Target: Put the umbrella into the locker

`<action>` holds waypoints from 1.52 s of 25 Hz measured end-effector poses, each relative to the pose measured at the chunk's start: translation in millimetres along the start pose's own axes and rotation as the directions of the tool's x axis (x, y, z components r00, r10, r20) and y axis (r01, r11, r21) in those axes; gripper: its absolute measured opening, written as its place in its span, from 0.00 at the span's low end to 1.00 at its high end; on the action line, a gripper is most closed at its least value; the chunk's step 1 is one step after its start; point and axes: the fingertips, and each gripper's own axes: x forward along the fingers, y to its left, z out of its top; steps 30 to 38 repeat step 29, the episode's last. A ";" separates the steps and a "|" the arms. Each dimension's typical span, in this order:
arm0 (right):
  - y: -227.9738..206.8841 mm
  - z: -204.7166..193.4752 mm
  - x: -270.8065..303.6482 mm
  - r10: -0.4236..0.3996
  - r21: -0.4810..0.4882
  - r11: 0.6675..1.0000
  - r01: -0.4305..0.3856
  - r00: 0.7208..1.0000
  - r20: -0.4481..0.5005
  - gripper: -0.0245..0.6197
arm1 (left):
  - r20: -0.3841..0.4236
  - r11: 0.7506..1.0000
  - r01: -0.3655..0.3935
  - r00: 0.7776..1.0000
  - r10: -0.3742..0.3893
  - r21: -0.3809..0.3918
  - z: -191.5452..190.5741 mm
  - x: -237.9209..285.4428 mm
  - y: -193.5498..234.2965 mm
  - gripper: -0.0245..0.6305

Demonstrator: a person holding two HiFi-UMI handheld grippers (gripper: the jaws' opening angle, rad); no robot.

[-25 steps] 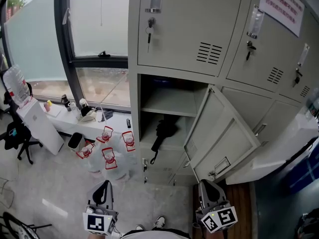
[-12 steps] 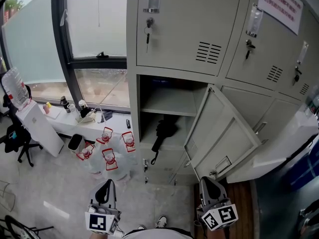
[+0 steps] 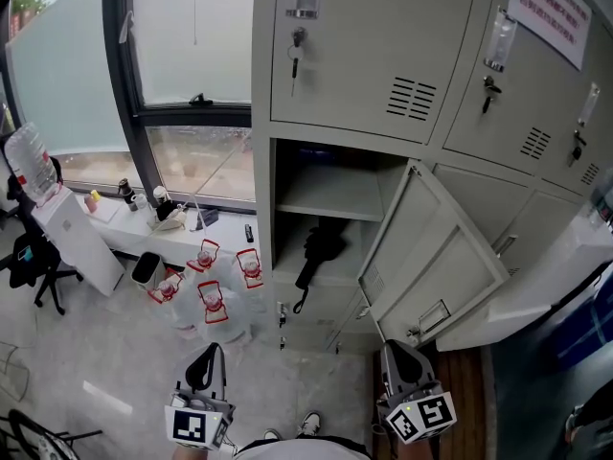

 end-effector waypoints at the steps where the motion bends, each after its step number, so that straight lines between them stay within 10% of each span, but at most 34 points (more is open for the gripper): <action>1: 0.2 -0.2 0.1 0.000 0.001 1.000 0.000 1.000 0.000 0.06 | -0.001 1.000 0.002 1.000 -0.002 -0.001 -0.2 0.1 -0.5 0.07; 38: 8.3 -0.9 -11.0 -0.009 -0.022 1.000 0.009 1.000 -0.007 0.06 | 0.009 0.999 0.026 1.000 -0.026 -0.019 -0.4 -3.9 -7.8 0.07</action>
